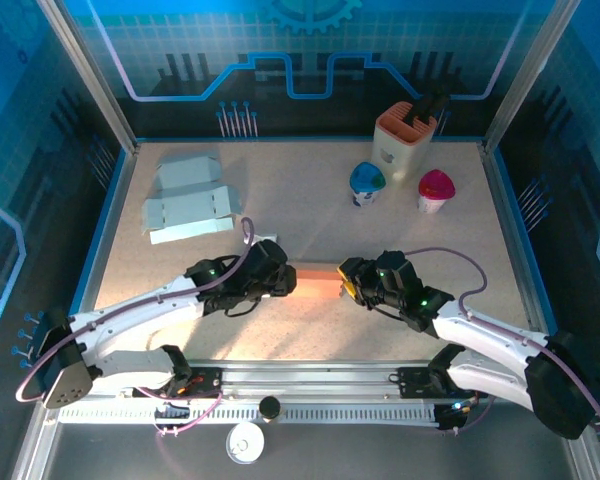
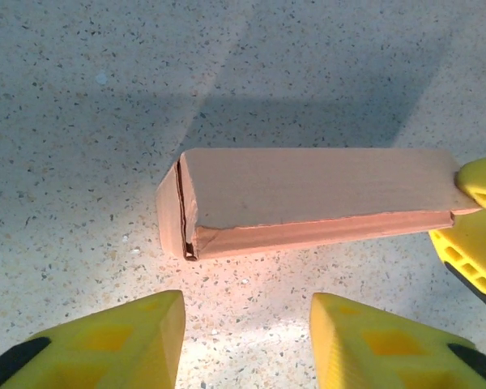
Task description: Fold the paper box
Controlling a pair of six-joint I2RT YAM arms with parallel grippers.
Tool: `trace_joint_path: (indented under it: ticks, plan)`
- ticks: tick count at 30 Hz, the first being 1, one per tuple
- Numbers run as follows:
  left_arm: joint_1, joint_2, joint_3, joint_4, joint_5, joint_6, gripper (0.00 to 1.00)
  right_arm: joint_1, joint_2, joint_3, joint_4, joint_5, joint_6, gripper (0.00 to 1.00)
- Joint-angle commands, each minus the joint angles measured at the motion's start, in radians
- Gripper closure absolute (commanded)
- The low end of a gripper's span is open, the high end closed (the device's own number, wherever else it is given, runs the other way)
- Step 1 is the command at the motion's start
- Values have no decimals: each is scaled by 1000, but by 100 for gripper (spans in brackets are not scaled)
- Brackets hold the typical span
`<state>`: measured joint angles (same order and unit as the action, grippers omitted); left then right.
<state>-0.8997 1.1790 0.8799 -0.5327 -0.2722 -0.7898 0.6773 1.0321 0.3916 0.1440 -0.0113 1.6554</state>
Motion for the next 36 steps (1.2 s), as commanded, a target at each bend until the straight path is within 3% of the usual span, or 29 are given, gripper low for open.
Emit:
trace_joint_path:
  ticks: [1, 7, 13, 24, 36]
  plan:
    - [15, -20, -18, 22, 23, -22, 51, -6, 24, -5, -29, -6, -21, 53]
    - [108, -39, -61, 100, 112, -35, 47, -6, 39, -9, -23, -13, -26, 56]
    - [190, -10, -97, 166, 194, -30, 51, -8, 40, -16, -24, -12, -28, 58]
    - [202, 28, -144, 202, 199, -28, 66, -10, 51, -23, -27, -15, -34, 61]
    - [206, 53, -181, 217, 189, -21, 71, -28, 97, -32, -10, -41, -54, 65]
